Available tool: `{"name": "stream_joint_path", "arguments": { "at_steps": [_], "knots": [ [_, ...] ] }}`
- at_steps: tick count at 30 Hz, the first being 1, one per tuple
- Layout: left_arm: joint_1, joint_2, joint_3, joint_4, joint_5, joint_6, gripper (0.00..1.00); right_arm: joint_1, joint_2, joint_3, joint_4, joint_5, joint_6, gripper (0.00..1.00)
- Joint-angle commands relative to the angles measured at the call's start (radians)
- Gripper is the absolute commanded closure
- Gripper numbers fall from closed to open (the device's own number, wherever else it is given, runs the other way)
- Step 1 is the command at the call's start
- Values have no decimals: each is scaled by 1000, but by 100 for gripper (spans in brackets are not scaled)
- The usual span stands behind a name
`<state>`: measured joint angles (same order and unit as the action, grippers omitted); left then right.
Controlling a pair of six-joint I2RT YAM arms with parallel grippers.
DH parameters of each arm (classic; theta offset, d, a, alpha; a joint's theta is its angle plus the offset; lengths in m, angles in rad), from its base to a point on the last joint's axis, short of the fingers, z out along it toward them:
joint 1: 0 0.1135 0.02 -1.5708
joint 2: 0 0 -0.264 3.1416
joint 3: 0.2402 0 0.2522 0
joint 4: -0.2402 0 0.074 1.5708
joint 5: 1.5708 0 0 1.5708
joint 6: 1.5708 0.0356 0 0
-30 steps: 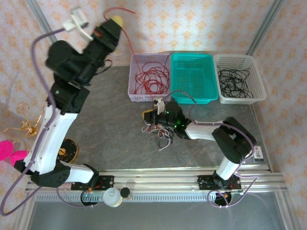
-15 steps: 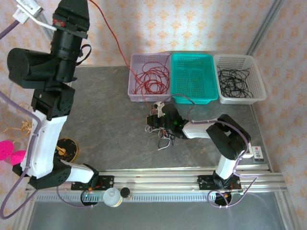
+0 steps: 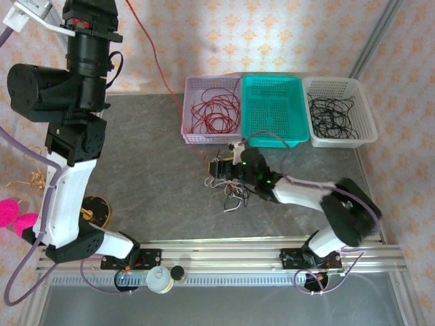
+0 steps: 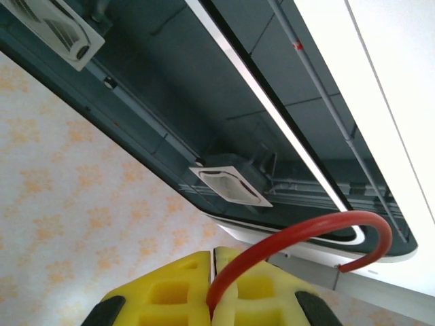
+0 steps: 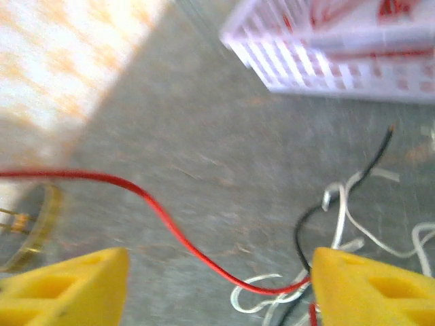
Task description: Untangle the cables
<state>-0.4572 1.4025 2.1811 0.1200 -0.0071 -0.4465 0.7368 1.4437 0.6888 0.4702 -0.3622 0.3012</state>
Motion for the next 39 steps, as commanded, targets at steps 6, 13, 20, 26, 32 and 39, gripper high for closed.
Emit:
{"name": "stream_joint_path", "arguments": {
  "at_steps": [6, 13, 20, 26, 32, 39],
  "knots": [
    [6, -97, -205, -18, -9, -37, 100, 0, -379, 50, -271, -55, -256, 18],
    [6, -153, -365, -47, 58, -134, 100, -1, -268, 320, -258, -248, -231, 15],
    [4, -176, -487, -39, 68, -237, 100, 2, -10, 561, -186, -432, -146, 24],
    [6, -170, -507, -46, 69, -268, 100, 8, 56, 574, -203, -476, -160, 30],
    [5, -150, -489, -62, 78, -292, 100, 10, 115, 596, -180, -508, -142, 48],
    [37, -80, -444, -250, 35, -313, 67, 10, 107, 656, -263, -388, 17, 97]
  ]
}}
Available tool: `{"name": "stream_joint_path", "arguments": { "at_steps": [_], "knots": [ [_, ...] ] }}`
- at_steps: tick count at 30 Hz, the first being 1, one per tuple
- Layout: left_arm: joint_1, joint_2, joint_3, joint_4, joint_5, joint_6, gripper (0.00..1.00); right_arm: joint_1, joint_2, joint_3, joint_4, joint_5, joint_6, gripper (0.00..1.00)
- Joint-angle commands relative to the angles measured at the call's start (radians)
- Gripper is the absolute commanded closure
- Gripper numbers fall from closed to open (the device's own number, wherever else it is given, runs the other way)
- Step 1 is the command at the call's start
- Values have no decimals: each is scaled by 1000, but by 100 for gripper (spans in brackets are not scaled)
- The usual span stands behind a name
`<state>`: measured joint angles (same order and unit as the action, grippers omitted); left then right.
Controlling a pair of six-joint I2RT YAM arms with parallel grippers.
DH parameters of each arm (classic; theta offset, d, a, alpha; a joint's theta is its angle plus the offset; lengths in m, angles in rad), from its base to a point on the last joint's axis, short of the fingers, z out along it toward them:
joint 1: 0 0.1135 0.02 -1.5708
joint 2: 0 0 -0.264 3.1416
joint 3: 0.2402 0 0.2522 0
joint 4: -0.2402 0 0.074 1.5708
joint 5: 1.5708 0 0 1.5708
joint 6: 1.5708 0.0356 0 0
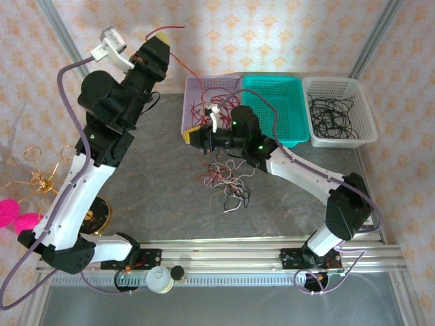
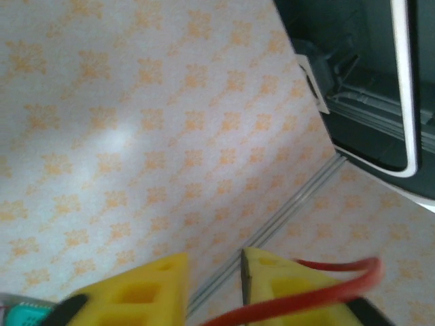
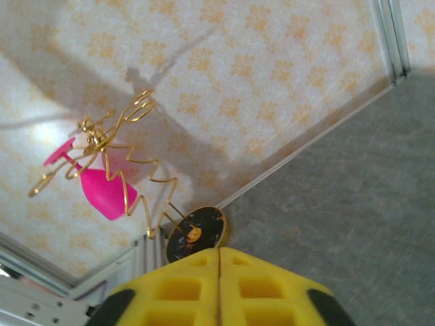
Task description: Untangle the cables
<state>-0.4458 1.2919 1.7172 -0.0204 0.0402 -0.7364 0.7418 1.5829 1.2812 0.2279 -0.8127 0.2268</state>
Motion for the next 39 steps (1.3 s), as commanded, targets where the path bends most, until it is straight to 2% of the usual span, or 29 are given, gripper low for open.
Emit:
{"name": "stream_joint_path", "arguments": {
  "at_steps": [1, 4, 7, 16, 18, 21, 25, 29, 31, 34, 36, 39],
  "knots": [
    [38, 35, -3, -114, -6, -40, 59, 5, -43, 84, -70, 109, 130, 100],
    [58, 4, -123, -34, 41, -70, 36, 5, -65, 163, -229, 235, 216, 100],
    [60, -52, -268, 102, 126, -81, 23, 2, -99, 211, -277, 303, 299, 100],
    [59, -265, -696, 385, 422, -86, 5, -15, -83, 433, -372, 474, 495, 100],
    [58, -315, -783, 443, 469, -60, 5, -26, -63, 487, -396, 476, 540, 100],
    [49, -357, -859, 443, 480, -3, 6, -33, -27, 583, -439, 470, 596, 100],
    [25, -366, -960, 577, 542, 24, 10, -33, 17, 693, -450, 445, 638, 100],
    [-23, -315, -977, 605, 567, 124, 8, -33, 57, 778, -446, 422, 676, 100],
    [-54, -277, -944, 579, 568, 220, 7, -33, 76, 817, -456, 406, 698, 100],
    [-70, -215, -901, 513, 488, 321, 9, -33, 83, 845, -460, 384, 729, 100],
    [-68, -179, -901, 508, 420, 357, 15, -33, 79, 854, -458, 382, 745, 100],
    [-71, -133, -933, 577, 377, 365, 21, -33, 66, 860, -438, 375, 768, 100]
  ]
}}
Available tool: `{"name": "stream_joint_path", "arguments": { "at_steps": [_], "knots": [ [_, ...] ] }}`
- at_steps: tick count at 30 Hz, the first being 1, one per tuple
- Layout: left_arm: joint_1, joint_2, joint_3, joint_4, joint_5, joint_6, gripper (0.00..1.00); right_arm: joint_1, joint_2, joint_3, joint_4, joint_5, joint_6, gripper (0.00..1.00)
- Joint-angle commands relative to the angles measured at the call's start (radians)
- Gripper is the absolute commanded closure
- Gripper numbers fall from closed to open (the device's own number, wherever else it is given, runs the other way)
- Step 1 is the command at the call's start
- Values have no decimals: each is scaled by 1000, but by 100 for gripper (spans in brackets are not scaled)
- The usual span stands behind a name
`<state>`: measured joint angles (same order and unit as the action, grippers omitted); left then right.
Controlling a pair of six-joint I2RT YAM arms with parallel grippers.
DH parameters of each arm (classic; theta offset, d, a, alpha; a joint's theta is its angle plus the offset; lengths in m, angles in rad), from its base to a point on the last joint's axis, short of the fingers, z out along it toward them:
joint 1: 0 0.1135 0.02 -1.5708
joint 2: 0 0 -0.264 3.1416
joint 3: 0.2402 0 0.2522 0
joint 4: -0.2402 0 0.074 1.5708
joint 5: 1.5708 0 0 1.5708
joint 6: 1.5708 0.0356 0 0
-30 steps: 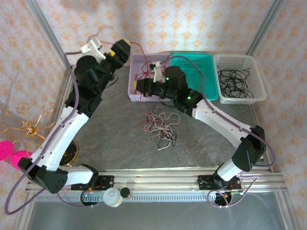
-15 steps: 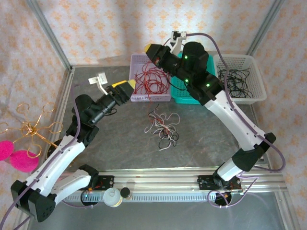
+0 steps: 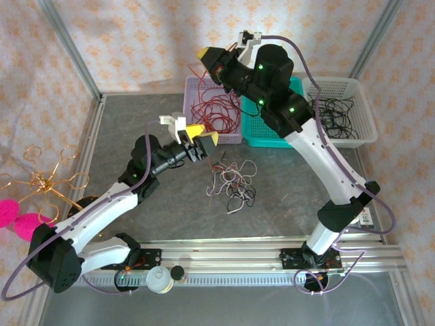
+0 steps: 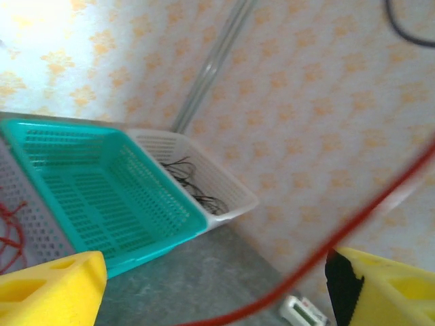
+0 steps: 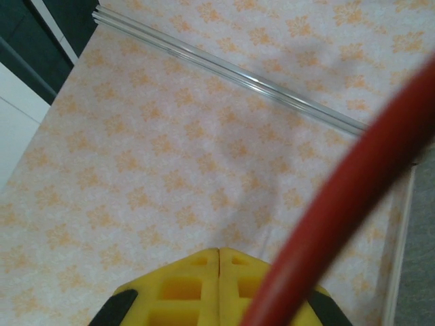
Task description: Untangle the cables
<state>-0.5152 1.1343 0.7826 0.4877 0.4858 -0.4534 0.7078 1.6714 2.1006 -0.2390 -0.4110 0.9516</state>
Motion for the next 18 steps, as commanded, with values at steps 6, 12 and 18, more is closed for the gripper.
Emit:
{"name": "stream_joint_path", "arguments": {
  "at_steps": [6, 12, 18],
  "knots": [
    [-53, 155, -39, 173, -82, 94, 30, 3, -41, 57, 118, -54, 116, 100],
    [-98, 284, -132, 318, -153, 39, 53, 2, -30, 166, 147, -22, 91, 100],
    [-112, 396, -216, 476, -168, -57, 46, 2, -29, 221, 249, 3, 94, 100]
  ]
}}
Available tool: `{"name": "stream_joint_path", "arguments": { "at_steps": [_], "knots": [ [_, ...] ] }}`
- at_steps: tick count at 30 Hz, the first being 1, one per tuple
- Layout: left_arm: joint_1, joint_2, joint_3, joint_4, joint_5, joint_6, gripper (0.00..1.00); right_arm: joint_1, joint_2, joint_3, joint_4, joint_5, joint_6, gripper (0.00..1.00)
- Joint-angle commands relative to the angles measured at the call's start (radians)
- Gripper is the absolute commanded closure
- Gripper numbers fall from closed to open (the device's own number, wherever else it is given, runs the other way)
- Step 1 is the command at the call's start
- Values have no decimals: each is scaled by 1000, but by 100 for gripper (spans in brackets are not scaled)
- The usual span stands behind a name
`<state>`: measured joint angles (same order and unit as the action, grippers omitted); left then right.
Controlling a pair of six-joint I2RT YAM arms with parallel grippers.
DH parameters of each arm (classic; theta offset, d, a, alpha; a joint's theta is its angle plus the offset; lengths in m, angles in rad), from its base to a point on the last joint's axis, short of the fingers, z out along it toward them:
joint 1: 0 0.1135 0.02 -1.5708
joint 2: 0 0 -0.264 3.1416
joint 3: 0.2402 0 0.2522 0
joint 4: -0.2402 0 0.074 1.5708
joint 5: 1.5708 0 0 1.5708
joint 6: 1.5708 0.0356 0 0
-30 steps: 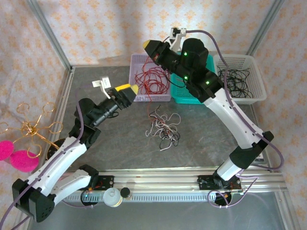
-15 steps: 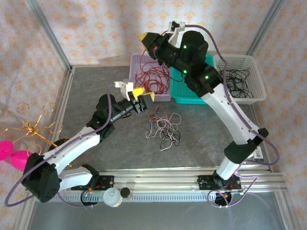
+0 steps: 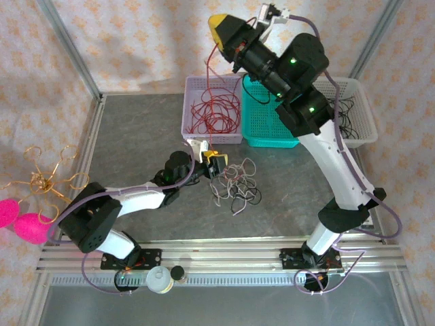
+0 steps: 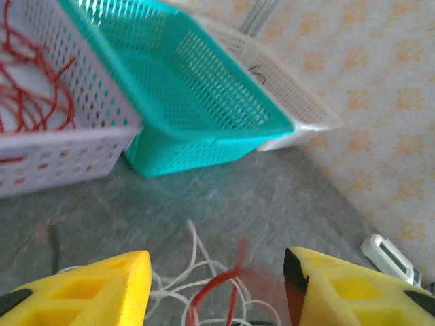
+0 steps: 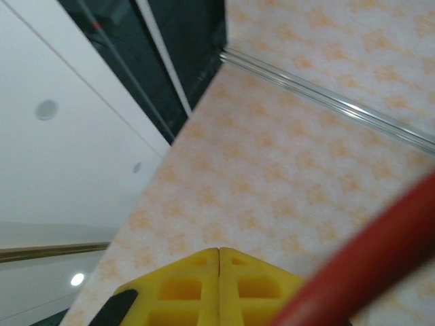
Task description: Untangle the cables
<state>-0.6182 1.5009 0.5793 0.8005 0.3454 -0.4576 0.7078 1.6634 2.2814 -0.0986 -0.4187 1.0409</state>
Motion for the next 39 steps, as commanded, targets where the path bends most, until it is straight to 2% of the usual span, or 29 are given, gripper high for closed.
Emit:
{"name": "stream_joint_path", "arguments": {
  "at_steps": [1, 8, 13, 17, 21, 24, 33, 39],
  "knots": [
    [-12, 58, -14, 180, -27, -65, 45, 2, -17, 60, 118, 13, 2, 100],
    [-40, 265, -7, 323, -21, -178, 49, 2, -19, 140, 144, 58, -11, 100],
    [-50, 321, -34, 346, -60, -212, 53, 2, -40, 144, 179, 107, -29, 100],
    [-59, 316, -62, 302, -99, -203, 54, 1, -35, 198, 187, 157, -68, 100],
    [-84, 285, -86, 183, -195, -181, 49, -4, -39, 215, 198, 197, -107, 100],
    [-89, 259, -133, 188, -229, -194, 49, -23, -39, 216, 188, 198, -117, 100],
    [-93, 198, -215, 191, -247, -215, 47, -137, -4, 216, 130, 173, -53, 100],
    [-98, 169, -300, 209, -264, -238, 47, -275, 18, 220, 143, 173, 36, 100]
  ]
}}
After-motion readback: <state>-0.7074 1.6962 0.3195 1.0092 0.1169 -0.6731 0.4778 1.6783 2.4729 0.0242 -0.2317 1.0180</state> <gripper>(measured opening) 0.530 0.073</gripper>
